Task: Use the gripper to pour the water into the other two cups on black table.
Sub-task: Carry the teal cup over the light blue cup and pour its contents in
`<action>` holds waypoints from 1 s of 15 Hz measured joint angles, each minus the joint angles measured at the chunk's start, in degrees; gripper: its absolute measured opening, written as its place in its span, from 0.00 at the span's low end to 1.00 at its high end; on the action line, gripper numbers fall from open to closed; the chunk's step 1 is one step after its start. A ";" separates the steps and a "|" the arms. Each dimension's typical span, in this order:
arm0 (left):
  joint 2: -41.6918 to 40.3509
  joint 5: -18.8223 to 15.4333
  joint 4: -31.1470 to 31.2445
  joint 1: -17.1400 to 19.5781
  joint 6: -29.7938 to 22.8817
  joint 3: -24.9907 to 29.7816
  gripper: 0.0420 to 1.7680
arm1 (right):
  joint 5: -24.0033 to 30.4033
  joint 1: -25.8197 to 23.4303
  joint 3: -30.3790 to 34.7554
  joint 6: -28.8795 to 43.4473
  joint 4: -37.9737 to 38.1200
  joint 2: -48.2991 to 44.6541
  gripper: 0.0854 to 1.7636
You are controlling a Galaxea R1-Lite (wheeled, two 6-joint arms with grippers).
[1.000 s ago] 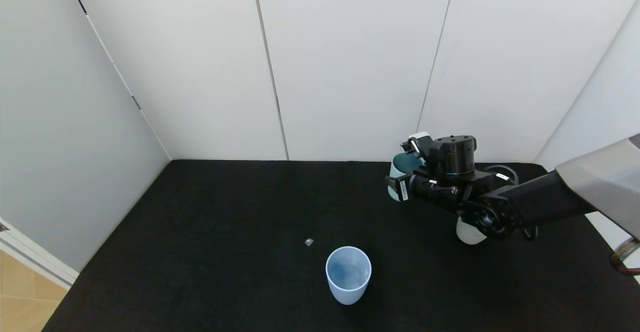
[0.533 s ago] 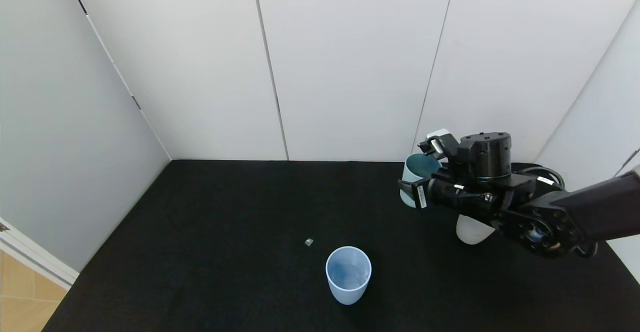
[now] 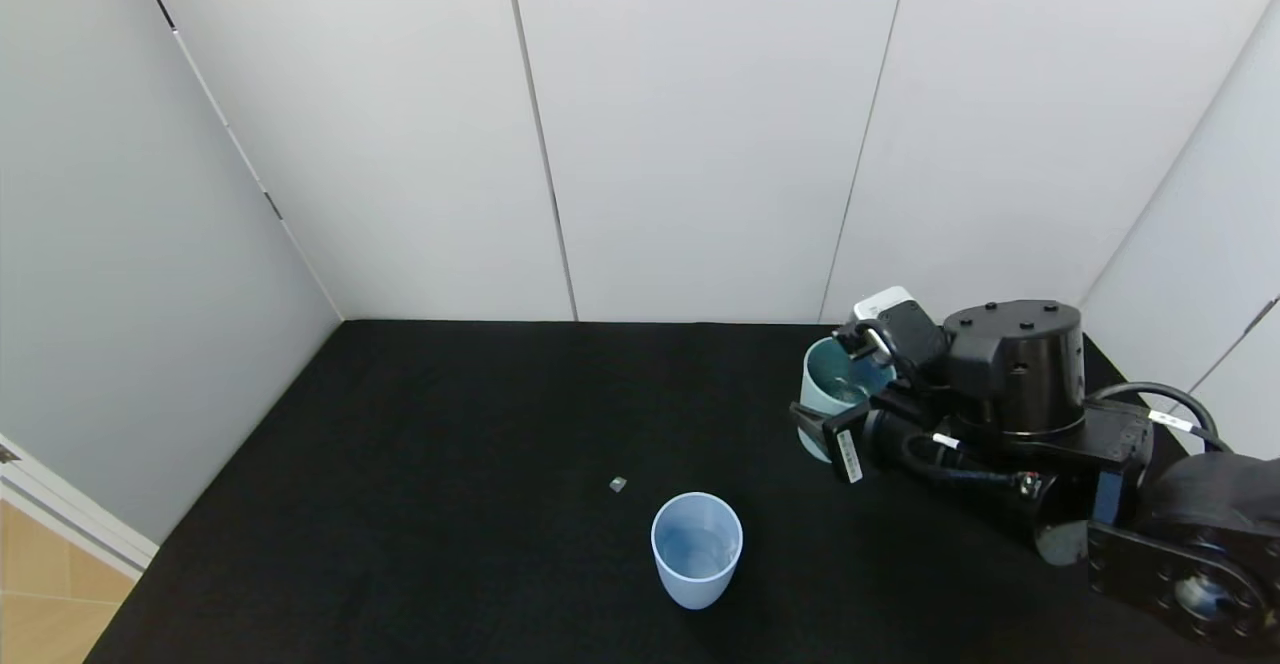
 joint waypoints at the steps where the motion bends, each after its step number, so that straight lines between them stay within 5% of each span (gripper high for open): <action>1: 0.00 0.00 0.00 0.00 0.00 0.00 0.97 | -1.23 1.66 0.80 -0.02 0.04 -0.63 0.67; 7: 0.00 -0.02 0.00 0.00 0.00 0.00 0.97 | -7.74 9.30 2.34 -1.60 0.55 -1.55 0.67; 15: 0.00 0.00 0.02 0.00 0.00 0.00 0.97 | -11.22 11.45 2.43 -14.88 0.74 0.74 0.67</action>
